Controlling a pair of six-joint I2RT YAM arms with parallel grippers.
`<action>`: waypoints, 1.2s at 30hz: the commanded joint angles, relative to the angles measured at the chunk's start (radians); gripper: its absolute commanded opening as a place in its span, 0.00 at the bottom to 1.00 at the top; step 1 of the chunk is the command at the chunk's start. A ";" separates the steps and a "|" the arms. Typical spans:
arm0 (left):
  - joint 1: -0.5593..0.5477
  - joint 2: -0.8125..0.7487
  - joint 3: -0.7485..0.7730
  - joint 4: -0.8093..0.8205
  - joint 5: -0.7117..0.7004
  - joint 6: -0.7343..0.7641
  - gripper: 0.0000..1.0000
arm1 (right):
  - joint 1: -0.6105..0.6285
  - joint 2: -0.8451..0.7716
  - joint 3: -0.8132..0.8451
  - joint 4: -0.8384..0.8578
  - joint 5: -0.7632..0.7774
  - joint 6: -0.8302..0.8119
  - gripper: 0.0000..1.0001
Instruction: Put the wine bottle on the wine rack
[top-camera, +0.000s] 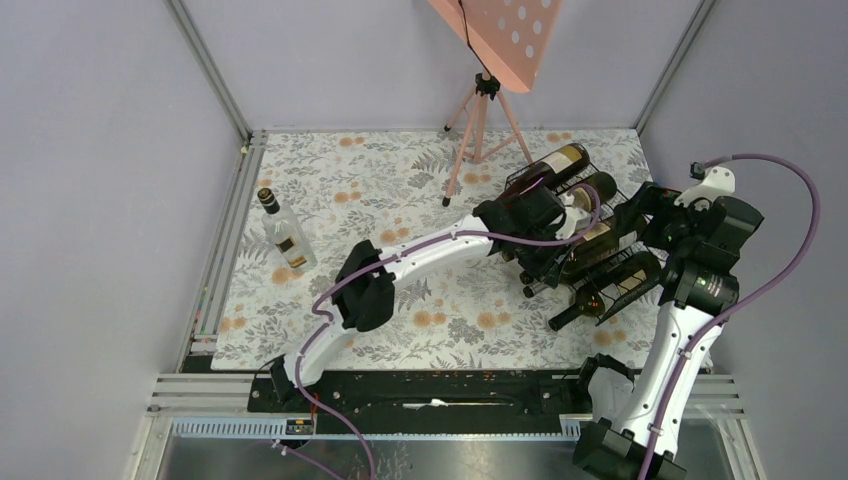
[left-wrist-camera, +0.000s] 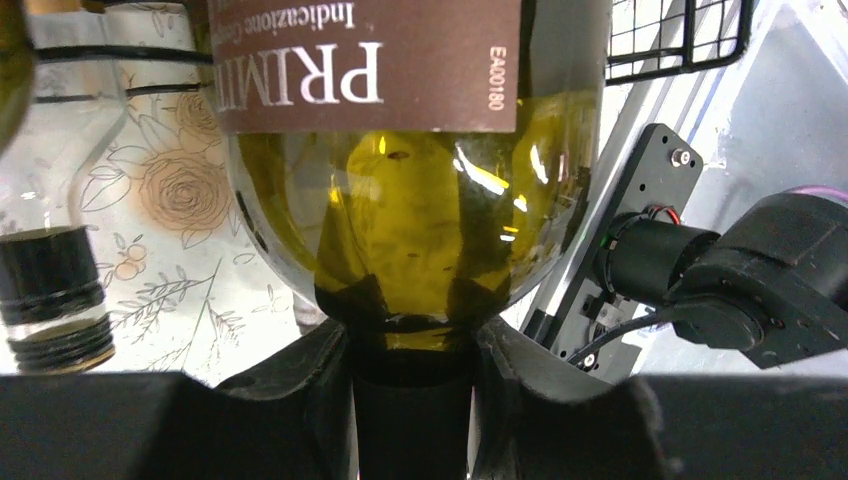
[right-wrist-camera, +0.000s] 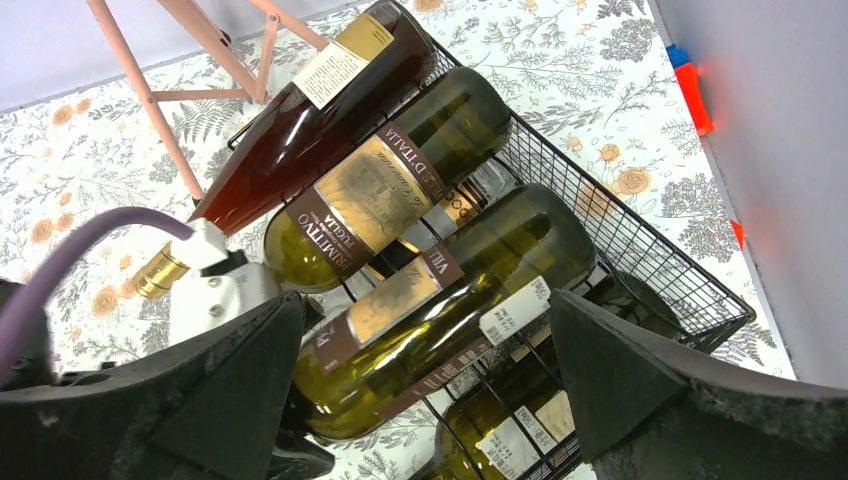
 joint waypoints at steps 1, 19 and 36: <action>-0.011 -0.007 0.117 0.180 -0.010 -0.045 0.00 | -0.004 0.004 0.043 0.012 0.002 0.003 1.00; -0.010 0.067 0.138 0.217 -0.037 -0.092 0.00 | -0.005 -0.018 -0.024 0.026 -0.054 -0.031 1.00; -0.009 0.046 0.059 0.235 -0.050 -0.068 0.00 | -0.004 -0.060 -0.062 0.025 -0.113 -0.064 1.00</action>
